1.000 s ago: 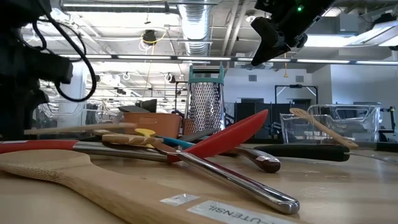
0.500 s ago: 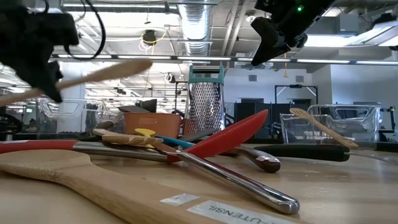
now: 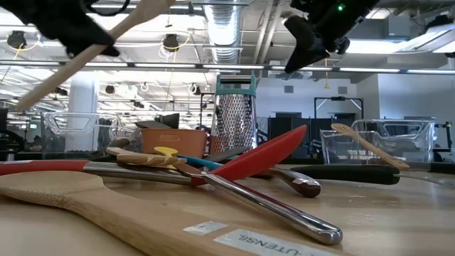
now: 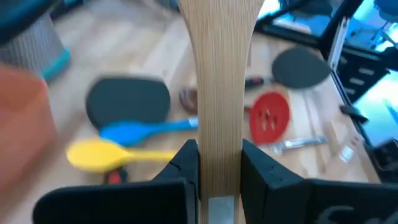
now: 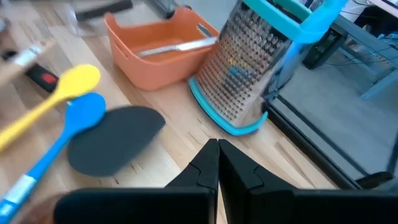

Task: Pick & Place Kitchen Items
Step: Put the brown wooden spoon into the right transparent bin

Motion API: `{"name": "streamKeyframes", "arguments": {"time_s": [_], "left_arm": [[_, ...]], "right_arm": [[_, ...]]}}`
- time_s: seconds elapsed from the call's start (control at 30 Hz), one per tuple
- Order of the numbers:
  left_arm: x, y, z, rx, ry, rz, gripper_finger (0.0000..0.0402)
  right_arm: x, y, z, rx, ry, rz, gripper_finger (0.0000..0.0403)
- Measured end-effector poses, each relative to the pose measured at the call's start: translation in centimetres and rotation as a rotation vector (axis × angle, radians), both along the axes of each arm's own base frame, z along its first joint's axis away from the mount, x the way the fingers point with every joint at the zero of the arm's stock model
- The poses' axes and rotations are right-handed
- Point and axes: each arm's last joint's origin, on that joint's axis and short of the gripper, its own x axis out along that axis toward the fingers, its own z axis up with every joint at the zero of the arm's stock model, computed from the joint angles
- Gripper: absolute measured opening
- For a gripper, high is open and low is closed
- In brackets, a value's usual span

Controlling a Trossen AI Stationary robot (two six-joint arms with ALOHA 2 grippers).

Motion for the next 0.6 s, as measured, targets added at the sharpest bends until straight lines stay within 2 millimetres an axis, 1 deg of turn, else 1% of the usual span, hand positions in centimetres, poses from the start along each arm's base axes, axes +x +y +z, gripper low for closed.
{"name": "streamKeyframes", "arguments": {"time_s": [0.07, 0.13, 0.23, 0.37, 0.5, 0.6], "left_arm": [[0.4, 0.5, 0.4, 0.062, -0.037, 0.005, 0.0037], [0.9, 1.0, 0.9, 0.117, -0.072, 0.019, 0.0037], [1.6, 1.9, 1.5, 0.187, -0.127, 0.035, 0.0037], [2.5, 3.0, 2.2, 0.232, -0.193, 0.014, 0.0037], [3.5, 4.0, 2.8, 0.257, -0.267, -0.013, 0.0037], [4.3, 4.5, 2.8, 0.239, -0.308, -0.073, 0.0038]], "right_arm": [[0.4, 0.1, 0.2, 0.017, -0.026, 0.033, 0.0001], [0.8, 0.4, 0.6, 0.028, -0.038, 0.107, 0.0001], [1.6, 0.8, 1.3, 0.01, -0.06, 0.253, 0.0001], [2.7, 1.0, 2.7, -0.03, -0.128, 0.479, 0.0001], [3.6, 0.6, 4.1, -0.012, -0.275, 0.691, 0.0001], [4.0, -0.3, 4.9, 0.009, -0.365, 0.763, 0.0001]]}}
